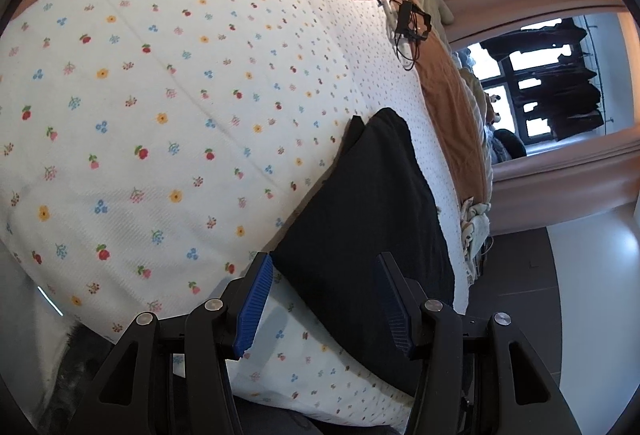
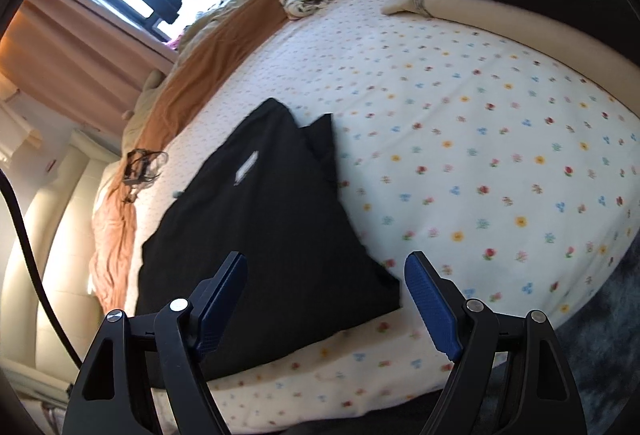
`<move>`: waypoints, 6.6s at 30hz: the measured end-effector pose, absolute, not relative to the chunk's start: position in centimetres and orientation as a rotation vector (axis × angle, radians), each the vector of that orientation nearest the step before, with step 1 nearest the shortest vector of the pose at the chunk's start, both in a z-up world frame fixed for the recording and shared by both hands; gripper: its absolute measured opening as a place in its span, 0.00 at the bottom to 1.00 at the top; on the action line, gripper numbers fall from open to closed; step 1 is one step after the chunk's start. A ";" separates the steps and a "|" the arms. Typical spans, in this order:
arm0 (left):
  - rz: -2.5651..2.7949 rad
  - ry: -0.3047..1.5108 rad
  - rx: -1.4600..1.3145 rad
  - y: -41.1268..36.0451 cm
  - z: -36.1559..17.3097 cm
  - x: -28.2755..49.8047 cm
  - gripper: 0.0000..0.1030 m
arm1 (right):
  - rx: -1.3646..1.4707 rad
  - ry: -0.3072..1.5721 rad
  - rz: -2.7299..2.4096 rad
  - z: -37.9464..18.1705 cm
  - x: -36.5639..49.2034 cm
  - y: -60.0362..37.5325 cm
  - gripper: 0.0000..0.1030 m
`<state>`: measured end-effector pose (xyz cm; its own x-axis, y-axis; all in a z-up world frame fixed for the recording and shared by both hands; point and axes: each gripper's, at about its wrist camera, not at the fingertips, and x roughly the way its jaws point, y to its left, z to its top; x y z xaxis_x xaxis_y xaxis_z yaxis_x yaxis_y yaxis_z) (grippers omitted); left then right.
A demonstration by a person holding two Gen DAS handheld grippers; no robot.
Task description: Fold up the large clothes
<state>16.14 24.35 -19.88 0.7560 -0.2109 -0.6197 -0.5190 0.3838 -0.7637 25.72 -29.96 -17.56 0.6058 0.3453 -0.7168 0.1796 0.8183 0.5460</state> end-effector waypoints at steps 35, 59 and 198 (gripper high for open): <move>0.149 0.768 -1.269 24.2 -24.0 21.2 0.51 | 0.590 1.025 0.177 -20.6 29.2 -28.2 0.06; 0.096 0.683 -1.290 22.7 -23.0 17.6 0.11 | 0.225 1.095 0.443 -14.5 25.6 -10.9 0.34; -0.428 1.124 -0.704 -15.4 -13.2 39.2 0.44 | 1.087 0.835 0.474 -20.5 26.8 -38.7 0.35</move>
<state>39.23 -15.43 -13.21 0.3864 -0.6379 -0.6662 -0.0336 0.7121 -0.7013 26.77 -38.73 -20.51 0.6145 0.7041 -0.3559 0.0549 0.4118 0.9096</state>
